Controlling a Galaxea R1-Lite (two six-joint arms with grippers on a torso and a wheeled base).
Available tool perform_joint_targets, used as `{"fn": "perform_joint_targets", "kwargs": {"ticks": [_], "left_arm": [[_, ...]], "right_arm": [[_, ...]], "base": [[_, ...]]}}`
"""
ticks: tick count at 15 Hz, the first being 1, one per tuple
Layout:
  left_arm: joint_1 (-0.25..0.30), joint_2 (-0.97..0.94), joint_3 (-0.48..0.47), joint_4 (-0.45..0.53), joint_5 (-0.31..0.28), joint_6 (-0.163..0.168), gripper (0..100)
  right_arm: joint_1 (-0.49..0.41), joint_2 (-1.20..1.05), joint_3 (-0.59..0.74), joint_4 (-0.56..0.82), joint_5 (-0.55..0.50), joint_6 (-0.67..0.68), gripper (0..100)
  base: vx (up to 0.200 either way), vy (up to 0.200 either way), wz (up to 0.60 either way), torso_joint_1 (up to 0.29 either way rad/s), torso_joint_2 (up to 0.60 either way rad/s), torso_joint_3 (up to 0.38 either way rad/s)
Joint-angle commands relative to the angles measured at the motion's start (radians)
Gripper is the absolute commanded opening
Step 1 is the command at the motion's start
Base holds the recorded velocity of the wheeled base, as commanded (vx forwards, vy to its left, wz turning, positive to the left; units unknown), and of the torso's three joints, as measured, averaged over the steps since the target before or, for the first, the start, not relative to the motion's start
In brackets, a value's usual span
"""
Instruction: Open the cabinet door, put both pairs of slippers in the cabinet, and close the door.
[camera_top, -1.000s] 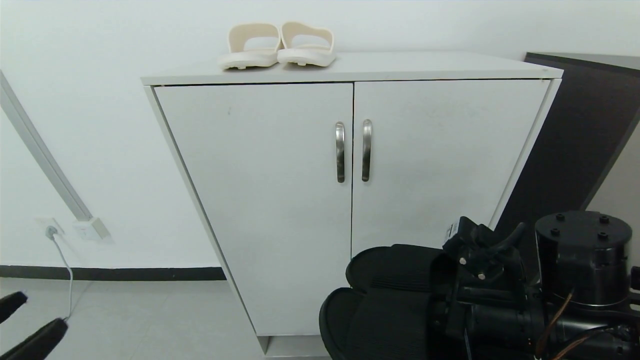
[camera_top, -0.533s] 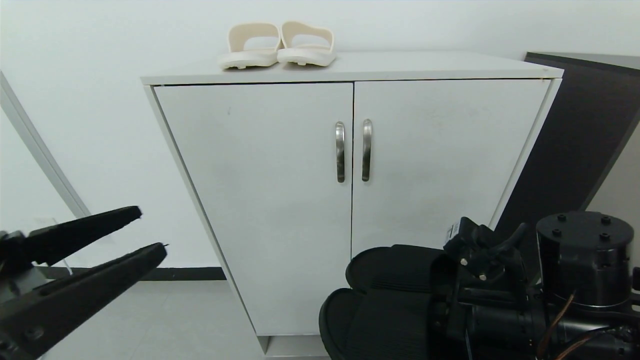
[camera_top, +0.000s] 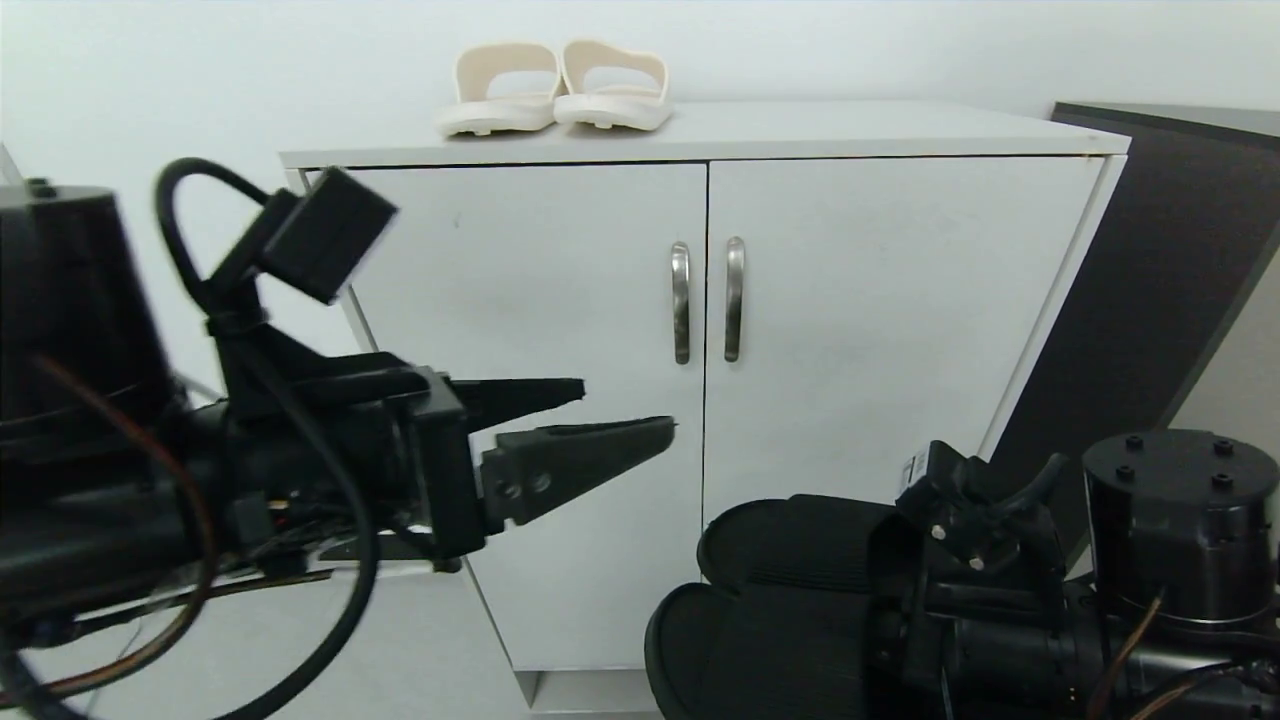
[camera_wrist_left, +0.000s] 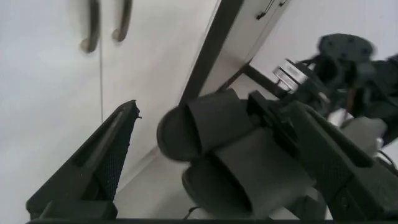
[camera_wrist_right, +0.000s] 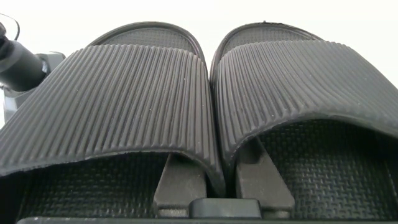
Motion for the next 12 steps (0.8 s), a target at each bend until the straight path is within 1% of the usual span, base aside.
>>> {"fn": "perform_joint_targets", "kwargs": {"ticks": [1, 2, 3, 4, 5, 7, 9, 10, 11, 12], "left_arm": [[-0.031, 0.174, -0.131, -0.009, -0.002, -0.022, 100], [-0.033, 0.222, -0.196, -0.043, -0.031, -0.063, 100], [-0.033, 0.249, -0.243, -0.057, -0.083, -0.097, 100], [-0.031, 0.283, -0.296, -0.055, -0.129, -0.120, 100], [-0.031, 0.329, -0.348, -0.055, -0.141, -0.126, 100], [-0.031, 0.403, -0.417, -0.057, -0.138, -0.126, 100], [-0.031, 0.427, -0.449, -0.060, -0.134, -0.125, 100], [-0.030, 0.427, -0.449, -0.063, -0.131, -0.125, 100], [-0.030, 0.426, -0.451, -0.063, -0.109, -0.125, 100], [-0.030, 0.427, -0.455, -0.063, -0.074, -0.123, 100]], "right_arm": [[0.000, -0.005, 0.003, 0.000, 0.001, -0.001, 0], [0.002, -0.008, 0.017, 0.000, 0.002, -0.008, 0], [0.002, -0.013, 0.025, 0.000, 0.004, -0.018, 0], [0.002, -0.013, 0.028, 0.000, 0.005, -0.022, 0], [0.006, -0.011, 0.028, 0.000, 0.005, -0.022, 0], [0.006, -0.010, 0.028, 0.000, 0.007, -0.021, 0], [0.006, -0.008, 0.029, 0.000, 0.007, -0.021, 0], [0.006, -0.008, 0.031, 0.000, 0.007, -0.021, 0], [0.006, -0.008, 0.032, 0.000, 0.007, -0.021, 0], [0.006, -0.008, 0.032, 0.000, 0.007, -0.021, 0]], "base": [[0.000, 0.000, 0.00, 0.000, 0.00, 0.000], [0.000, 0.000, 0.00, 0.000, 0.00, 0.000], [0.000, 0.000, 0.00, 0.000, 0.00, 0.000], [0.000, 0.000, 0.00, 0.000, 0.00, 0.000], [0.000, 0.000, 0.00, 0.000, 0.00, 0.000], [0.000, 0.000, 0.00, 0.000, 0.00, 0.000], [0.000, 0.000, 0.00, 0.000, 0.00, 0.000], [0.000, 0.000, 0.00, 0.000, 0.00, 0.000], [0.000, 0.000, 0.00, 0.000, 0.00, 0.000], [0.000, 0.000, 0.00, 0.000, 0.00, 0.000]]}}
